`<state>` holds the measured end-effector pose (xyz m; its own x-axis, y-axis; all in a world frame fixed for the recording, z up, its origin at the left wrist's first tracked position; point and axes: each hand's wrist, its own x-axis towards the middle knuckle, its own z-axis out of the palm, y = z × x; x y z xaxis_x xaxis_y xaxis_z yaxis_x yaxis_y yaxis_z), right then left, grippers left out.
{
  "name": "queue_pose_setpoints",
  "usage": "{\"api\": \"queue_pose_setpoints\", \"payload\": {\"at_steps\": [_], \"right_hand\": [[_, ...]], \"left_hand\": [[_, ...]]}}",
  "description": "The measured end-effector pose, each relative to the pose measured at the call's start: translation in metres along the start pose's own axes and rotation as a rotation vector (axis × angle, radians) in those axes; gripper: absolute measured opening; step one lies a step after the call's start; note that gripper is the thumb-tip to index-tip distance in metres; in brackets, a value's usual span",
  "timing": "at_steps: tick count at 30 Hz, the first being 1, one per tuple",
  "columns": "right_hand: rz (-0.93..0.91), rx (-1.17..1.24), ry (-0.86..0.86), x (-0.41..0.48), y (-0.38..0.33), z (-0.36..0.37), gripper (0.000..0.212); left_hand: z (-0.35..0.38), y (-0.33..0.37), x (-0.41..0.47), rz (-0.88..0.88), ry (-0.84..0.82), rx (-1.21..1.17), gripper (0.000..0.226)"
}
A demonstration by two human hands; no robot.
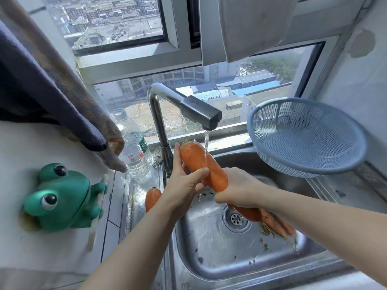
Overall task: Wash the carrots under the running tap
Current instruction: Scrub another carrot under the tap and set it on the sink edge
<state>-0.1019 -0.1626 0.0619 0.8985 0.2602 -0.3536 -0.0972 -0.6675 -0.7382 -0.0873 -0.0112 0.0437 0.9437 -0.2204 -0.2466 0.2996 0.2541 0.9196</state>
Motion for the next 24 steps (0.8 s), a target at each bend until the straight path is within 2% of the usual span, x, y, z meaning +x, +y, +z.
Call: {"api": "queue_pose_setpoints", "payload": {"at_steps": [8, 10, 13, 15, 21, 24], "right_hand": [[-0.042, 0.071, 0.042, 0.003, -0.001, -0.001, 0.015], [-0.047, 0.105, 0.084, 0.003, -0.003, 0.002, 0.018], [-0.045, 0.120, 0.110, 0.001, -0.001, 0.004, 0.020], [-0.041, 0.116, 0.093, 0.000, 0.000, 0.005, 0.018], [-0.032, 0.088, 0.069, -0.002, 0.004, 0.005, 0.018], [-0.048, -0.004, 0.114, -0.003, 0.002, 0.007, 0.018]], "left_hand": [[0.002, -0.001, -0.001, 0.017, -0.026, -0.174, 0.107], [0.006, -0.007, -0.001, 0.006, -0.003, -0.249, 0.094], [0.014, -0.009, -0.002, -0.013, -0.010, -0.190, 0.062], [0.015, -0.008, -0.004, -0.043, 0.006, -0.215, 0.054], [-0.001, -0.005, -0.006, -0.102, -0.118, -0.332, 0.068], [0.008, -0.006, -0.007, -0.089, -0.021, -0.316, 0.063]]}}
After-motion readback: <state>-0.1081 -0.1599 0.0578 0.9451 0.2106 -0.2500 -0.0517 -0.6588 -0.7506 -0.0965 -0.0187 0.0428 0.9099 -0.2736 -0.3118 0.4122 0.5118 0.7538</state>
